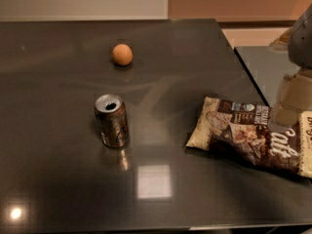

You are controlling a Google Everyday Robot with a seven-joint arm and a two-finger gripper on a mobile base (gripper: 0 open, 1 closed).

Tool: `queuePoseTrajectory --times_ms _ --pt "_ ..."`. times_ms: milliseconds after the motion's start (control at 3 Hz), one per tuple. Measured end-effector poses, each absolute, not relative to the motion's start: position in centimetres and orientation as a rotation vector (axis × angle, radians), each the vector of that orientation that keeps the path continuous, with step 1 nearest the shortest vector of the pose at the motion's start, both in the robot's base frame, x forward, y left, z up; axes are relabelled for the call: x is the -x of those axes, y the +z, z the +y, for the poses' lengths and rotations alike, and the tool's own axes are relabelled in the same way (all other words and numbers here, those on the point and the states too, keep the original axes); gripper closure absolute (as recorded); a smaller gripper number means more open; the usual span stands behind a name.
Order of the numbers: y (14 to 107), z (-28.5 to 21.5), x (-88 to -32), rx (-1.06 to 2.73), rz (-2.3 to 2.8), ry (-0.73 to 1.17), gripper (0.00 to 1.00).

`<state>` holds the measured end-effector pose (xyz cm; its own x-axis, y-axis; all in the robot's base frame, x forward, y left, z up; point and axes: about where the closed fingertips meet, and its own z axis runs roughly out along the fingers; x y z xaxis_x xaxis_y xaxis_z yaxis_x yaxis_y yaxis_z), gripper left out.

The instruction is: Move brown chip bag near orange can

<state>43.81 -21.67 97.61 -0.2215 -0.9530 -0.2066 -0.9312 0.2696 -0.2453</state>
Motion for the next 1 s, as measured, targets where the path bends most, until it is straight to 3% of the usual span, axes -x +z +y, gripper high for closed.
queuePoseTrajectory --times_ms 1000 --pt "93.4 -20.8 -44.7 1.740 2.248 -0.012 0.00"
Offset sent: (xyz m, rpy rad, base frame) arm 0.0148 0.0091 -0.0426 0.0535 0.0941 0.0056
